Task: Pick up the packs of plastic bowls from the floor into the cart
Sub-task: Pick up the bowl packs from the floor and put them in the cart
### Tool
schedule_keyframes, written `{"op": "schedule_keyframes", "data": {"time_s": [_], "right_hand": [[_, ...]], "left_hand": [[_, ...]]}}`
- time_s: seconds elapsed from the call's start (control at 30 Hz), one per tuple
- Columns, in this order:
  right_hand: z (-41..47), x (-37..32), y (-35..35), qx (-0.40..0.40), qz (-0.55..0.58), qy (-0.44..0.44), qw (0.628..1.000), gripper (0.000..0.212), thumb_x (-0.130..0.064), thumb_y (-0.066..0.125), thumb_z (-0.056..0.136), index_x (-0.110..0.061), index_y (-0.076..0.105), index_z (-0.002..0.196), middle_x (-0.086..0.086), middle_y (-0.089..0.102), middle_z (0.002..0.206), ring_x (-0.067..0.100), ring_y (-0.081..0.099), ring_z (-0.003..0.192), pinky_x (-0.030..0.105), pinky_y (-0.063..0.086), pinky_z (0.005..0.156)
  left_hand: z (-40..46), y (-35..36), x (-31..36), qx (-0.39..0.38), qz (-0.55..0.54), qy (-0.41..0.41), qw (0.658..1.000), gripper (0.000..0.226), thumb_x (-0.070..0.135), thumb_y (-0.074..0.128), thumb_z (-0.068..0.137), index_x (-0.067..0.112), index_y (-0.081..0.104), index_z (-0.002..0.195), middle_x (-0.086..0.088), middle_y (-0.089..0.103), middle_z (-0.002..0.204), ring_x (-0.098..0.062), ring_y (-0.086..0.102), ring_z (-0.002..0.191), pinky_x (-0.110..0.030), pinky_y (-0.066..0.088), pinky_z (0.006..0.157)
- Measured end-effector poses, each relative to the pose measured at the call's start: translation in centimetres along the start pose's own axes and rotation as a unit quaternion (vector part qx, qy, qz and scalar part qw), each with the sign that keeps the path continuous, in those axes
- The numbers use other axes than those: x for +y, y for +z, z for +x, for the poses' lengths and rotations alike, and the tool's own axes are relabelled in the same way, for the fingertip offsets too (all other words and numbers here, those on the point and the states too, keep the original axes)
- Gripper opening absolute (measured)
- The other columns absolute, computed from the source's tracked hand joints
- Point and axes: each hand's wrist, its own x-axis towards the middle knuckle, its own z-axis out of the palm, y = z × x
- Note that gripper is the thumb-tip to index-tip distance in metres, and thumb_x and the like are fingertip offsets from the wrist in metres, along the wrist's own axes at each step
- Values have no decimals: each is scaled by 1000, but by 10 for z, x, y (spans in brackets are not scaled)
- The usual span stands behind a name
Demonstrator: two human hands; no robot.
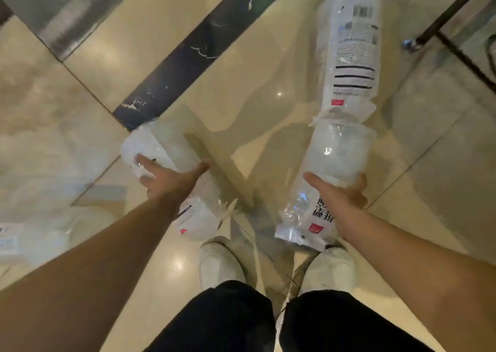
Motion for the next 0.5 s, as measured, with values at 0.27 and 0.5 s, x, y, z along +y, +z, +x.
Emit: {"op": "schedule_keyframes", "data": {"time_s": [0.27,0.5], "right_hand": [[5,15,11,38,41,-37,998,124,-44,93,68,-39,12,161,10,48,144,34,57,116,40,48,92],[-114,-19,-87,-84,73,-42,993,108,-47,93,64,-38,30,152,-4,64,131,31,68,110,55,62,89]], "left_hand": [[0,-25,-30,55,-25,47,997,134,43,94,72,39,-2,165,-21,33,164,-47,44,143,-57,50,104],[-122,-103,27,-75,-56,145,985,130,36,97,69,42,9,163,-6,36,165,-38,49,140,-60,53,102]]}}
